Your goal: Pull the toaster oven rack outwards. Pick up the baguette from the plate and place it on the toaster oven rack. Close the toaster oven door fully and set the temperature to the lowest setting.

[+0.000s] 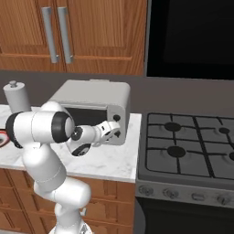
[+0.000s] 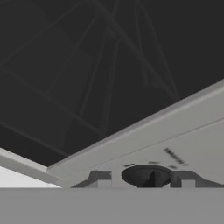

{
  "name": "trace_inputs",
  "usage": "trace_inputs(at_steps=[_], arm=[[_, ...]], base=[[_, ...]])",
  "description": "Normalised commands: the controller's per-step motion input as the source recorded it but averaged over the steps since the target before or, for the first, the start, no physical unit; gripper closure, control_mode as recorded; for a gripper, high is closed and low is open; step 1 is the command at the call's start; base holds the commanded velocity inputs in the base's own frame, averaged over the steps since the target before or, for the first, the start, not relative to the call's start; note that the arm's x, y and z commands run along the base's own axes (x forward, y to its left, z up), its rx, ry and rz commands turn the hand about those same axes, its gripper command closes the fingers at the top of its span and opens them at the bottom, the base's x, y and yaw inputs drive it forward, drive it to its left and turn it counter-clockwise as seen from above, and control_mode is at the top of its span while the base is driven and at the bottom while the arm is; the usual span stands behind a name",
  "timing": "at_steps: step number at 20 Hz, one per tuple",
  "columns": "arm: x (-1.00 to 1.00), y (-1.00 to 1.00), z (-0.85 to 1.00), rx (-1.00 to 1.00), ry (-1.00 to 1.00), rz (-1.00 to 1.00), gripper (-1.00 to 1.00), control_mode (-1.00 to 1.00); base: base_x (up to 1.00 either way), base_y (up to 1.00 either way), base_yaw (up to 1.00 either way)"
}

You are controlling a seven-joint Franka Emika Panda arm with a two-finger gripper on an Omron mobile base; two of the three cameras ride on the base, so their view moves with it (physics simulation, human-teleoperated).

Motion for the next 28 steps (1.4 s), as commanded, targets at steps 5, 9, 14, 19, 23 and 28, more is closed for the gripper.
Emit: trace_inputs(at_steps=[5,9,14,19,23,28], arm=[[-0.25,1.0,-0.89,0.0,0.01,0.27,1.0,-1.0],[-0.14,1.0,-0.65,0.0,0.0,0.26,1.0,-1.0],[0.0,1.0,-0.43,-0.02,0.0,0.21,1.0,-1.0],[0.0,1.0,-0.42,-0.04,0.0,0.18,1.0,-1.0],[0.0,1.0,-0.48,-0.09,0.0,0.15,1.0,-1.0],[0.0,1.0,-0.66,-0.11,0.0,0.12,1.0,-1.0]], base=[[0.0,0.0,0.0],[0.0,0.0,0.0],[0.0,0.0,0.0],[0.0,0.0,0.0],[0.0,0.0,0.0],[0.0,0.0,0.0]])
